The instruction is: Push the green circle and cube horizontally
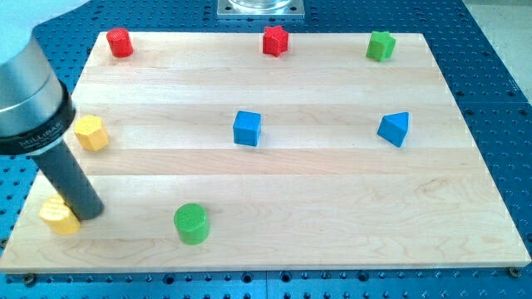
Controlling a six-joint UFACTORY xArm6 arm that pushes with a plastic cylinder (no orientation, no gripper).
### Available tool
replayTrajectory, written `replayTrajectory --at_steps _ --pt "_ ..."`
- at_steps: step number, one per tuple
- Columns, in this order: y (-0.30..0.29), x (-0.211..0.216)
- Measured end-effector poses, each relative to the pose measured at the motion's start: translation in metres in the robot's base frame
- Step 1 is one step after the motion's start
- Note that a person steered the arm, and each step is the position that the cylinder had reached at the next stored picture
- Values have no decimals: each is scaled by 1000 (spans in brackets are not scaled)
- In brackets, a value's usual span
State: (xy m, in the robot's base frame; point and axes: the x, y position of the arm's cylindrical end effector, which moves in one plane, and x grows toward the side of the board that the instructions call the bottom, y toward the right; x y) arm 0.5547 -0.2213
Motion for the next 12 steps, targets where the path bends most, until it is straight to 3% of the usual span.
replayTrajectory --at_steps 3,5,6,9,10,12 --pt "-3 -22" --pt "63 -55" --pt "63 -15" --pt "64 35" --pt "129 29" --pt "154 1"
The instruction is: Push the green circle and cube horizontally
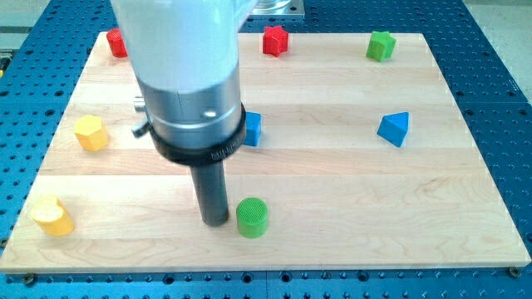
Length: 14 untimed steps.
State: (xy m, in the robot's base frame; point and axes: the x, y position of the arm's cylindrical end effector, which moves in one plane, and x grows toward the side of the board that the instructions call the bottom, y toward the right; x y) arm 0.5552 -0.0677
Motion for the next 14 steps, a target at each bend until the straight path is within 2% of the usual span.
replayTrajectory --at_steps 1,2,3,4,5,6,7,8,9,10,12,13,14 --pt "-35 -47" --pt "-39 -94" --pt "-17 -125" --pt "53 -129" --pt "66 -147" --pt "121 -106" --pt "186 -44" --pt "178 -44" --pt "177 -12" --pt "240 -7" --pt "253 -3" --pt "258 -26" --pt "295 -31"
